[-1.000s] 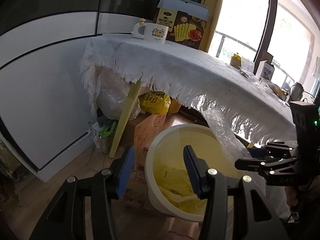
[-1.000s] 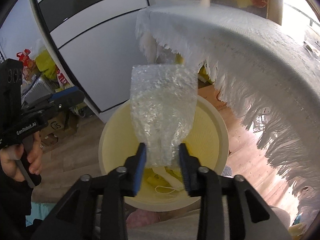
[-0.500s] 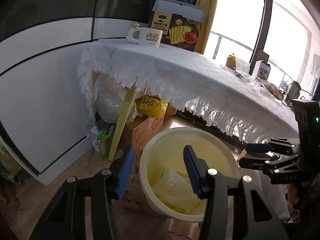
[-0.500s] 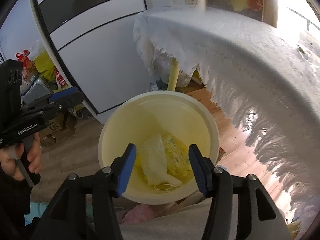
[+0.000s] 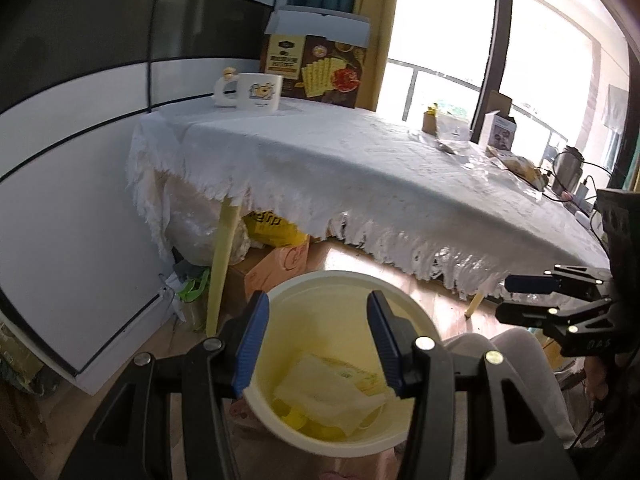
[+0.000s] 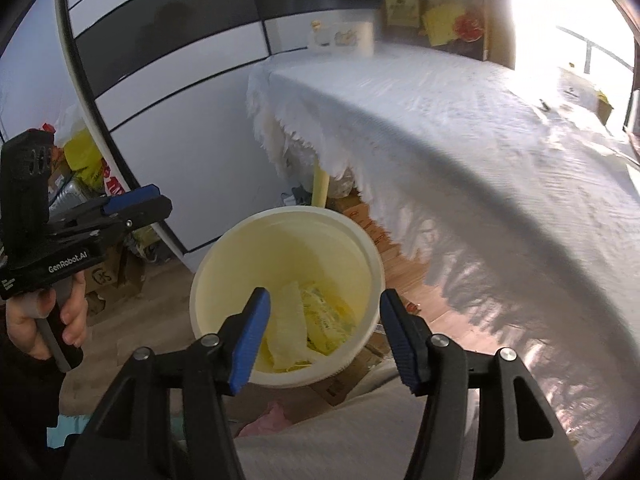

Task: Collect trash
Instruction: 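Open both grippers to drop the mask and bubble wrap into the bucket, then move both open grippers back over the table toward the plastic bags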

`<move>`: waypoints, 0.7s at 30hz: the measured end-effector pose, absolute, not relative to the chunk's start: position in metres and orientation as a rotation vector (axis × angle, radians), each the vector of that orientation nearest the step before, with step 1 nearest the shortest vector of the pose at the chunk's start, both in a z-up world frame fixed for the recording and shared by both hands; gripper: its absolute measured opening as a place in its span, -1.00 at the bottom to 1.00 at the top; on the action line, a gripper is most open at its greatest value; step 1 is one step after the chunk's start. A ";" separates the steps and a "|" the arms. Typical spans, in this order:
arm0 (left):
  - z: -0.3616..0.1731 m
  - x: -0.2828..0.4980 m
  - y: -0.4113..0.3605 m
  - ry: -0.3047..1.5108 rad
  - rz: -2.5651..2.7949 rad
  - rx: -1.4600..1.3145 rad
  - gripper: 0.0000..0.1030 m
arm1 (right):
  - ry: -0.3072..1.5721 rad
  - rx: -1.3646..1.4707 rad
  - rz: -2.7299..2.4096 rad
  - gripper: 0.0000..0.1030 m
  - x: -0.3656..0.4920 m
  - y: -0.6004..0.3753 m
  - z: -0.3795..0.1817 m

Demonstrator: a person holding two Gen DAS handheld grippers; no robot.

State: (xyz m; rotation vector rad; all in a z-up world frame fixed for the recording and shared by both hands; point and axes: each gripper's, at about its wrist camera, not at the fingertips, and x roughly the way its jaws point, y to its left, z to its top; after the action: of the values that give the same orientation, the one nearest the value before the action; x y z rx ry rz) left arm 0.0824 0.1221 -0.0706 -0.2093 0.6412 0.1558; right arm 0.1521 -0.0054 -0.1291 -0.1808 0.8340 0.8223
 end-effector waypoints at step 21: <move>-0.043 0.129 0.040 0.630 0.043 -0.106 -0.01 | 0.724 -0.068 0.684 0.08 0.166 -0.126 -0.098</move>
State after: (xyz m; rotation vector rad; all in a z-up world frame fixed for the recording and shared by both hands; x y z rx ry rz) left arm 0.1292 0.0403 -0.0430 -0.1063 0.6300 0.0427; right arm 0.1657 -0.1260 -0.0978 -0.0678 0.7238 0.6838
